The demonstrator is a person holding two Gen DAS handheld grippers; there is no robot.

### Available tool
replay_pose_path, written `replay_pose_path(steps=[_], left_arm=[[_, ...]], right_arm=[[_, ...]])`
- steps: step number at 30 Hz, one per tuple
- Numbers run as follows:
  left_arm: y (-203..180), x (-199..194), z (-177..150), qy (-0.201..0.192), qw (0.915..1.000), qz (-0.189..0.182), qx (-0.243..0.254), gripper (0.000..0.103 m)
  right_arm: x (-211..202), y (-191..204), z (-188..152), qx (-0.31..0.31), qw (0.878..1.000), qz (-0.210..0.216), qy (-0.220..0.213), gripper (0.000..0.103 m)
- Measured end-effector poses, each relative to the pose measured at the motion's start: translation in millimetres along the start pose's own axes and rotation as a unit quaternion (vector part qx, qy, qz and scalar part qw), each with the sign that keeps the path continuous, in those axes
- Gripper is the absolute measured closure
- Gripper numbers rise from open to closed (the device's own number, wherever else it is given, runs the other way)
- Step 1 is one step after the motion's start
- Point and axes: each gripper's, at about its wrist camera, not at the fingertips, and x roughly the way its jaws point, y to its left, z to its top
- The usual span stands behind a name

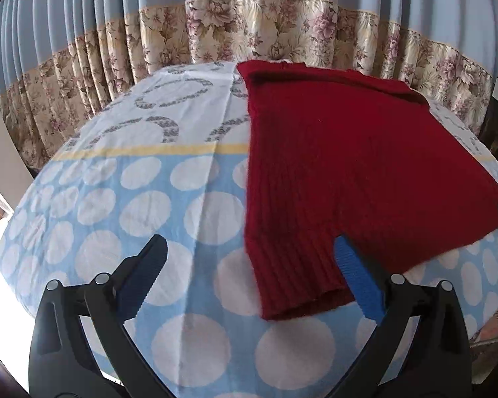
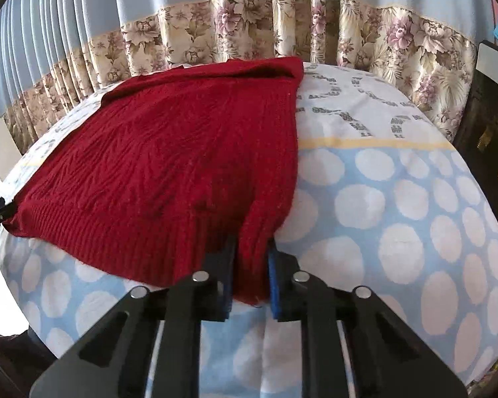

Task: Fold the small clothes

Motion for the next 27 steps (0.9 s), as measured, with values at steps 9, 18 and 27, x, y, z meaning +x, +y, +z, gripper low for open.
replay_pose_path(steps=[9, 18, 27], left_arm=[[-18, 7, -4, 0.029, 0.9991, -0.029, -0.004, 0.036], [-29, -1, 5, 0.036, 0.9979, -0.053, -0.009, 0.081], [-8, -22, 34, 0.02, 0.9983, -0.043, -0.035, 0.092]], right_arm=[[-3, -2, -2, -0.01, 1.0, 0.001, -0.007, 0.086], [-7, -6, -4, 0.012, 1.0, 0.027, -0.011, 0.087], [-30, -26, 11, 0.03, 0.998, 0.027, -0.042, 0.094]])
